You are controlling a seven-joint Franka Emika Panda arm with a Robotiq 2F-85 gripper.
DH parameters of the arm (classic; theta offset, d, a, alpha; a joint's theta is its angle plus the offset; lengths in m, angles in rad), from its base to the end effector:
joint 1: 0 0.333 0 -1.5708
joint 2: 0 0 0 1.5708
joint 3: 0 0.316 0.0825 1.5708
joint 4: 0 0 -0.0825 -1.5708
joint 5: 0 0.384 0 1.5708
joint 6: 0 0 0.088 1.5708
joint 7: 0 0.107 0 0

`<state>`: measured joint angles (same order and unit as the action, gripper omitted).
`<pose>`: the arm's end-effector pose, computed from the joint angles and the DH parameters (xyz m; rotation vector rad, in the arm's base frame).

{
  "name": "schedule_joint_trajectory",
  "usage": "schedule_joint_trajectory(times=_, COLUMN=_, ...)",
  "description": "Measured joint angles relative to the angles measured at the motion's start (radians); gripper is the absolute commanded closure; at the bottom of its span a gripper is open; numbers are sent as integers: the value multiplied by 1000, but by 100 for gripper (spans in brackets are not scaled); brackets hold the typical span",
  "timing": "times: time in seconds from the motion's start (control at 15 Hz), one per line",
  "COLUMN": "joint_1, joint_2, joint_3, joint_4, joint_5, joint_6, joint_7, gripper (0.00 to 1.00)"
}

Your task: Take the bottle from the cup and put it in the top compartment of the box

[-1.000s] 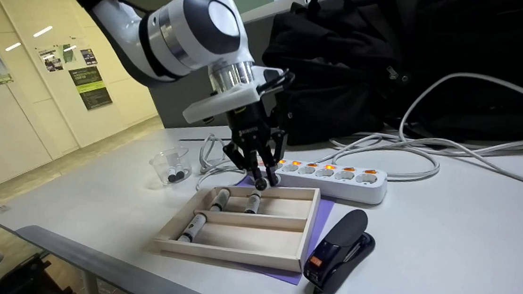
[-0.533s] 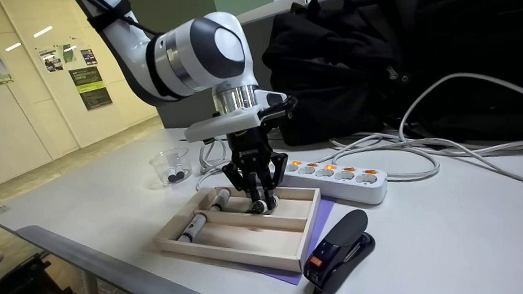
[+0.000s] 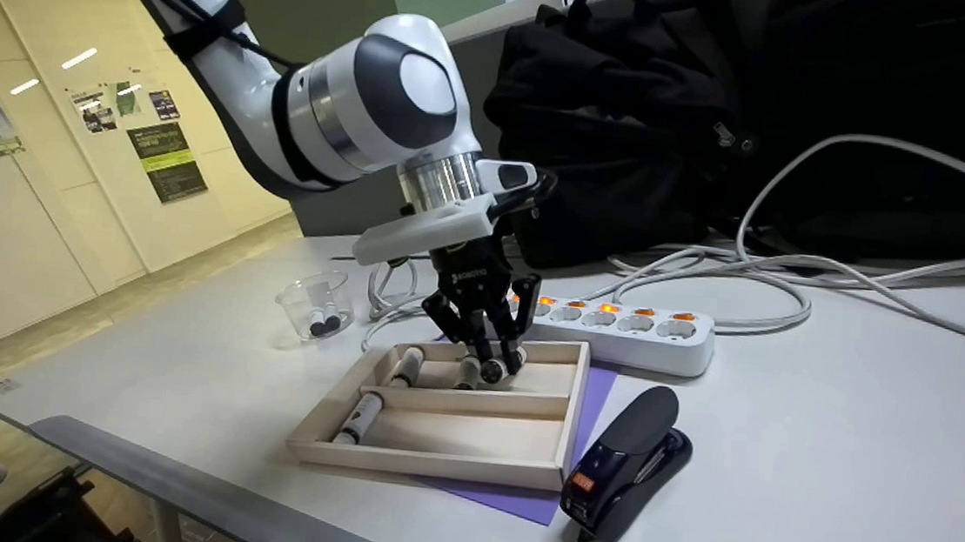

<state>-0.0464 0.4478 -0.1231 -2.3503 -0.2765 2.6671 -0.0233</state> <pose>0.4845 -0.0796 0.1317 2.9783 0.1746 -0.2213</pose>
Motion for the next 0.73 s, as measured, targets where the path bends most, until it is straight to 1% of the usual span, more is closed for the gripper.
schedule_joint_trajectory(times=0.07, joint_1=0, joint_2=3, joint_3=-3, joint_4=-2, joint_5=0, joint_6=11, joint_7=-2, gripper=48)
schedule_joint_trajectory(times=0.13, joint_1=0, joint_2=7, joint_3=-6, joint_4=-3, joint_5=-1, joint_6=21, joint_7=-4, gripper=47)
schedule_joint_trajectory(times=0.2, joint_1=0, joint_2=8, joint_3=-8, joint_4=-6, joint_5=-1, joint_6=28, joint_7=-7, gripper=42)
schedule_joint_trajectory(times=0.53, joint_1=0, joint_2=2, joint_3=-4, joint_4=-7, joint_5=4, joint_6=34, joint_7=-21, gripper=7)
schedule_joint_trajectory(times=0.6, joint_1=0, joint_2=-6, joint_3=-1, joint_4=-7, joint_5=9, joint_6=31, joint_7=-24, gripper=26)
schedule_joint_trajectory(times=0.73, joint_1=0, joint_2=-35, joint_3=5, joint_4=-7, joint_5=23, joint_6=8, joint_7=-35, gripper=11)
